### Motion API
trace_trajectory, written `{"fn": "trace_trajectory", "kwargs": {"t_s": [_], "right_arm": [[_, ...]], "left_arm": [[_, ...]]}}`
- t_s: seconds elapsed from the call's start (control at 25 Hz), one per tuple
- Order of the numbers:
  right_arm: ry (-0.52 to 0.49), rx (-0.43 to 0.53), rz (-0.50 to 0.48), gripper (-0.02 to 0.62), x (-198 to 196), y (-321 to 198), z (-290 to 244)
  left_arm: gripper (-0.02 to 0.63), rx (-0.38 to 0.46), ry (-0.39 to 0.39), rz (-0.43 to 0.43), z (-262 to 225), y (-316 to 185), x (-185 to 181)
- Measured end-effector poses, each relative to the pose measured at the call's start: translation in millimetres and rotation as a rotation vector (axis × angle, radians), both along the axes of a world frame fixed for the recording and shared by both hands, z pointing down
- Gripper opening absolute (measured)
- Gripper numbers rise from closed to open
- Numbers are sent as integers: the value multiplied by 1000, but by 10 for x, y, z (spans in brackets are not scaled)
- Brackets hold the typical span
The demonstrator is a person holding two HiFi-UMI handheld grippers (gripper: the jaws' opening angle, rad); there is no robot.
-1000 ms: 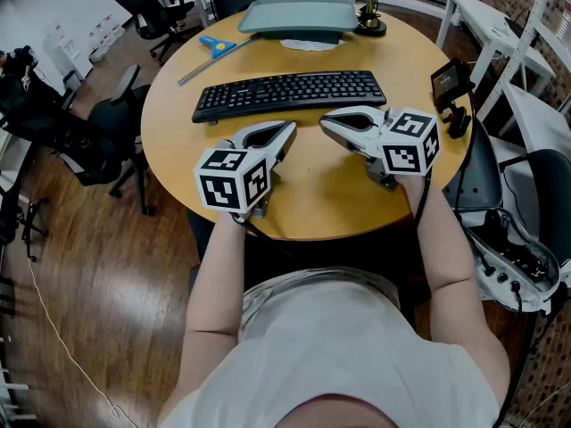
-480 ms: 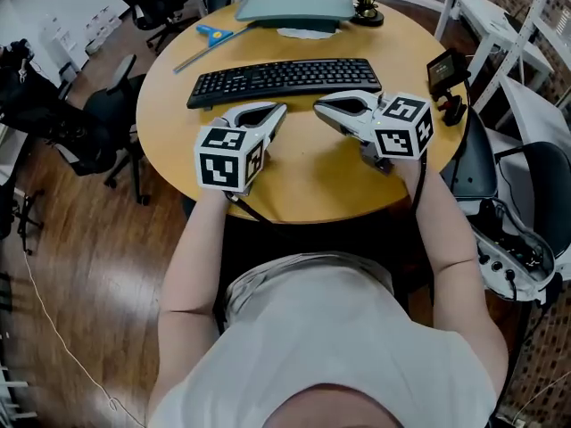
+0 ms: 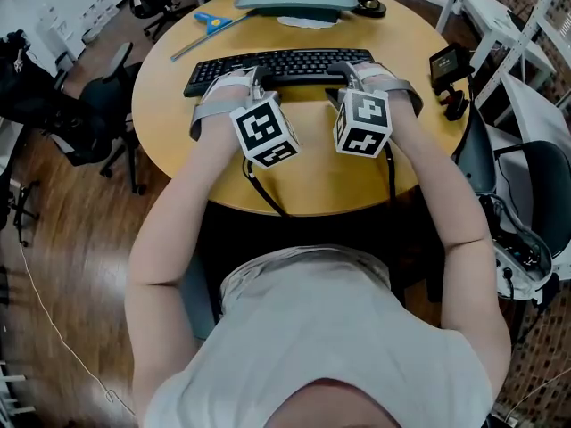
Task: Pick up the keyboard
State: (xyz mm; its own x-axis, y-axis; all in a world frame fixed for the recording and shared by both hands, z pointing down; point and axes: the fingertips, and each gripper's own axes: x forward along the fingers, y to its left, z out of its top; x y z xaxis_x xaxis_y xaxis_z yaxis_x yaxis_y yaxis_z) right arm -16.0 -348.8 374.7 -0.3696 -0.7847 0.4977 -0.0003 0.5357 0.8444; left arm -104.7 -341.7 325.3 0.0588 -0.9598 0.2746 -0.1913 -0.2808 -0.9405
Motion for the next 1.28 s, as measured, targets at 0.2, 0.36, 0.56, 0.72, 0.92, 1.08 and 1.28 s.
{"fn": "trace_trajectory", "kwargs": {"t_s": [0.2, 0.36, 0.56, 0.72, 0.92, 1.08, 1.28], "right_arm": [[67, 51, 25, 153, -19, -156, 91], [124, 102, 56, 144, -38, -243, 162], [155, 177, 114, 153, -8, -332, 161], [186, 167, 119, 118, -25, -357, 179], [175, 176, 95, 143, -89, -348, 173], [206, 166, 106, 104, -119, -405, 199], [189, 159, 122, 93, -120, -419, 195]], "left_arm": [[505, 21, -60, -21, 74, -127, 6], [505, 22, -99, -41, 137, -220, -19], [511, 50, -178, -79, 240, -329, -96], [475, 74, -213, -91, 267, -413, -82], [425, 51, -234, -108, 334, -481, -42], [418, 31, -250, -114, 337, -528, -34], [419, 49, -248, -111, 335, -539, -36]]}}
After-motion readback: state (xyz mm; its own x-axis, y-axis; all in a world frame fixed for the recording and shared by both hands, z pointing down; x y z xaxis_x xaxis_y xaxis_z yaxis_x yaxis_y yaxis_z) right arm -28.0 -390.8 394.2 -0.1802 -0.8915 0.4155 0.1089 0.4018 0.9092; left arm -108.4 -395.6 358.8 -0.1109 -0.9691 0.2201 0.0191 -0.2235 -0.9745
